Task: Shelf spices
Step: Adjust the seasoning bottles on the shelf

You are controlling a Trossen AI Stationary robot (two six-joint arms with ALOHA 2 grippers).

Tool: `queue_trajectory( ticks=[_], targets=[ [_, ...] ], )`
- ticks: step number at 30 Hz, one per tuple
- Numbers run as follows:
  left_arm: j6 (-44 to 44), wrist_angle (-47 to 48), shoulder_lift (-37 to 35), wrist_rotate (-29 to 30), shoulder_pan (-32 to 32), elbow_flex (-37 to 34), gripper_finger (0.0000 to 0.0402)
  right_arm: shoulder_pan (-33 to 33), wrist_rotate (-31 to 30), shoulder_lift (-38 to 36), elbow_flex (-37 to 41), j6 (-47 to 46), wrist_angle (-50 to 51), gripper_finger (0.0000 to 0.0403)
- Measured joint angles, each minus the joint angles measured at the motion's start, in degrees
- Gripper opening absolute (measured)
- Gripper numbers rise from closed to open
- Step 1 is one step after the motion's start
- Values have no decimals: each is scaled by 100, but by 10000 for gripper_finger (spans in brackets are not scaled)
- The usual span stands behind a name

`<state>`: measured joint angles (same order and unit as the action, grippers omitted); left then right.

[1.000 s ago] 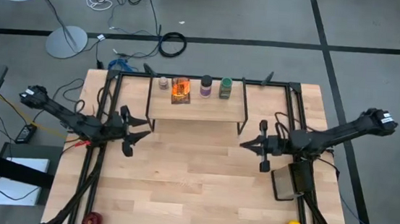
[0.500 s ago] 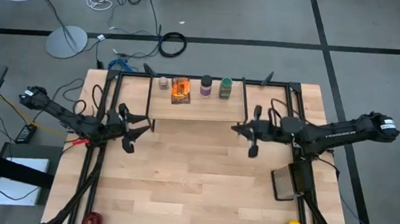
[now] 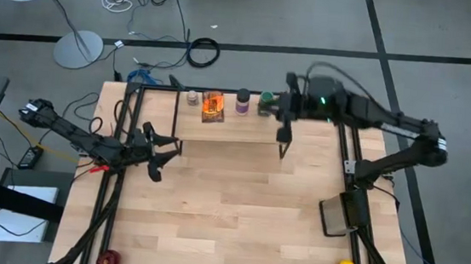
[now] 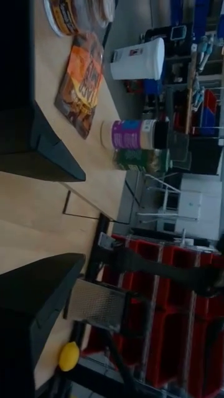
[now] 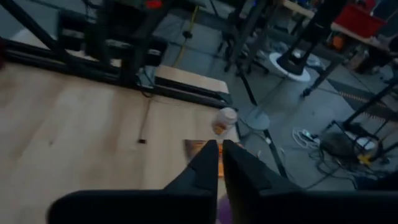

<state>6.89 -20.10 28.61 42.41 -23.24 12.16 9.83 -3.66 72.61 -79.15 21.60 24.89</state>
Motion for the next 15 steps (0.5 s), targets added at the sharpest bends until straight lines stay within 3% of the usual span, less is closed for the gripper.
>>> queue_trajectory(
  ticks=[7,15],
  targets=[
    [-21,60,353,-157,0,293,202,536,311,1430,-2174,108,1636,112],
    [-21,58,530,-336,0,405,202,886,329,2547,-3052,118,2368,239]
  ],
)
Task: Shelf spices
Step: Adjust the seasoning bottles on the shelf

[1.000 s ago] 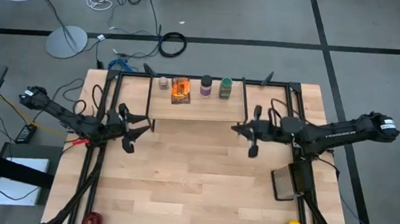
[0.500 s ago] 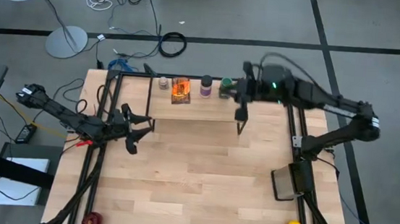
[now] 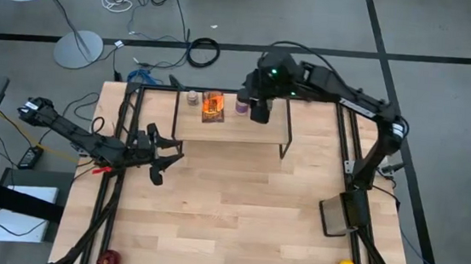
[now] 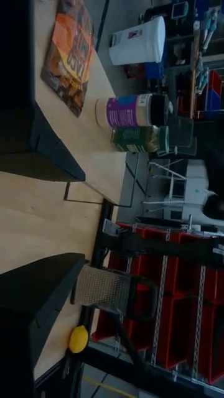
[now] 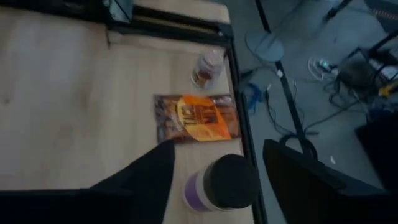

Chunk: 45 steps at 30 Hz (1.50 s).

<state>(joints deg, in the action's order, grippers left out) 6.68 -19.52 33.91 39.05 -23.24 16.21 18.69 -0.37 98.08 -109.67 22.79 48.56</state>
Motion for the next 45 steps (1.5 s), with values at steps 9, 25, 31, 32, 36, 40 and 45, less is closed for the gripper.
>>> queue_trajectory(
  ticks=[9,25,31,32,36,40,45],
  targets=[
    [-34,38,24,-39,0,0,202,464,199,400,-91,-40,283,279],
    [-73,174,22,-39,2,-2,202,875,963,694,-91,-365,435,276],
    [-109,191,19,-37,2,-2,202,836,962,839,-89,-324,388,276],
    [-109,203,22,-37,1,-2,202,836,963,853,-89,-320,406,276],
    [-109,224,22,-37,0,-2,202,832,958,896,-87,-235,409,276],
    [-109,254,22,-35,2,-3,202,832,969,894,-87,-210,379,264],
    [-109,253,22,-35,0,-4,202,811,1041,894,-87,-210,348,229]
  ],
)
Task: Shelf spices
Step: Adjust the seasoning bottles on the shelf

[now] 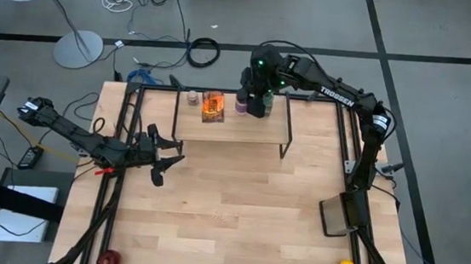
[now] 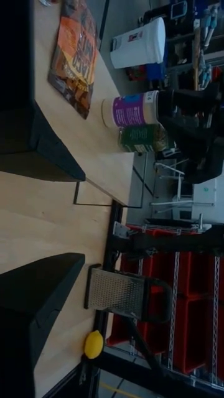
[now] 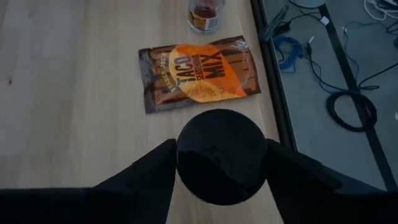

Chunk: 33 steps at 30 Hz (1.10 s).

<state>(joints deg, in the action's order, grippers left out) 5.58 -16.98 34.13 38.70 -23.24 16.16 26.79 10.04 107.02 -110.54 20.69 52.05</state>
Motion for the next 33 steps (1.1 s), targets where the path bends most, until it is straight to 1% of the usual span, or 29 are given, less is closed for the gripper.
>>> queue_trajectory(
  ticks=[5,11,15,19,22,26,29,33],
  targets=[
    [0,-30,0,0,0,0,202,-24,13,-2,0,-2,-69,202],
    [42,-34,0,2,2,0,202,-107,5,-2,0,-2,-93,205],
    [42,-32,0,2,4,0,202,-188,-225,-27,0,12,-118,204],
    [42,-25,-1,4,4,0,202,-204,-277,-31,-177,15,-28,204],
    [42,-17,0,2,4,0,202,-211,-302,-31,-430,13,-8,203],
    [43,-16,0,2,4,0,202,-216,-430,-33,-963,9,277,203],
    [43,-16,0,2,4,0,202,-219,-591,-33,-1461,7,749,203],
    [43,2,0,2,4,0,202,-190,-986,-35,-2181,-31,1385,203]
  ],
)
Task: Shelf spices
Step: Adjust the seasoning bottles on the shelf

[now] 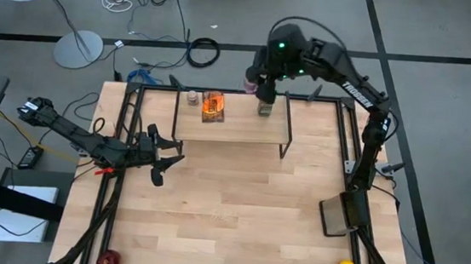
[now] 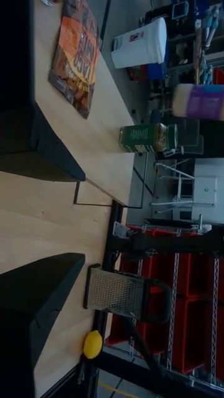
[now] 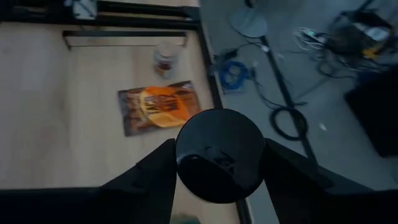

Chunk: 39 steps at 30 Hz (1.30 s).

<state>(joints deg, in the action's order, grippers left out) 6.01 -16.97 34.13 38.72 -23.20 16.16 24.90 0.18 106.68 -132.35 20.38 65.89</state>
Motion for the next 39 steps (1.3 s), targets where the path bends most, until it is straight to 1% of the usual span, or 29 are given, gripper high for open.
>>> queue_trajectory(
  ticks=[2,4,10,14,20,24,28,35,39],
  targets=[
    [1,17,0,0,0,0,202,22,-181,-16,-278,-67,271,203],
    [1,20,0,0,0,0,202,49,-337,-205,-168,-133,305,203],
    [3,21,-2,0,0,0,202,190,-729,-485,-144,-481,923,203],
    [23,18,-1,0,0,0,202,200,-748,-589,-144,-758,1089,203],
    [27,18,0,0,0,0,202,202,-812,-567,-138,-1091,1711,203],
    [29,17,0,-11,0,0,202,200,-993,-567,-140,-1219,1793,203],
    [29,15,-1,-72,0,0,202,200,-1006,-567,-134,-1445,1922,203],
    [30,13,0,-87,0,0,202,198,-1020,-560,131,-1969,1909,203],
    [33,11,0,-95,0,0,202,182,-1385,-560,392,-2368,1858,203]
  ],
)
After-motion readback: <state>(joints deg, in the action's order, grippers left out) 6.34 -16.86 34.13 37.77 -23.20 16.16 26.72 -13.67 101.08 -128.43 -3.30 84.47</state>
